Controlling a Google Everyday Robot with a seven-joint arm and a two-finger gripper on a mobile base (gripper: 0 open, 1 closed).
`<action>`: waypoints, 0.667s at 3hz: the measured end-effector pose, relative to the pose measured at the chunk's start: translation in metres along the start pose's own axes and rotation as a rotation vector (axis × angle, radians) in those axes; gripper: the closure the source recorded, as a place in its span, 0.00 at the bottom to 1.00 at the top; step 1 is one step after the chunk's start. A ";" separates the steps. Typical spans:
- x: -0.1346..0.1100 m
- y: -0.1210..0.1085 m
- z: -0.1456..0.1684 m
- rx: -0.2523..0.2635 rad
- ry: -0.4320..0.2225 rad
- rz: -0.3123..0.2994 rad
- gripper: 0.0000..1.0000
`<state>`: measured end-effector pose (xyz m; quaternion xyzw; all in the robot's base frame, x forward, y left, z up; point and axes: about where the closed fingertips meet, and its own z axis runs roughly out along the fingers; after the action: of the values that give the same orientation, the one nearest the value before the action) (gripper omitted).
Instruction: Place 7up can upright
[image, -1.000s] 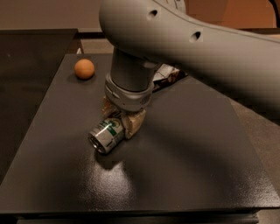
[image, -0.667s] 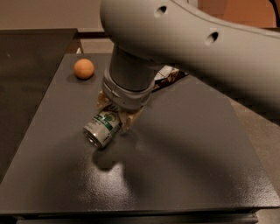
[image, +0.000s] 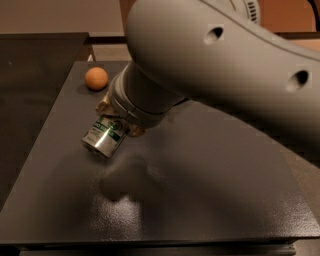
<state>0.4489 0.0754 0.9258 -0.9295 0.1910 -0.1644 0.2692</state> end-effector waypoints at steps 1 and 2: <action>0.005 -0.015 -0.004 0.049 0.029 -0.043 1.00; 0.004 -0.012 -0.009 0.051 0.040 -0.040 1.00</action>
Offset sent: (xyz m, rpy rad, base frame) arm 0.0034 -0.0043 0.0045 0.0159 -0.0623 0.0119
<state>0.4517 0.0794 0.9404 -0.9226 0.1732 -0.1931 0.2857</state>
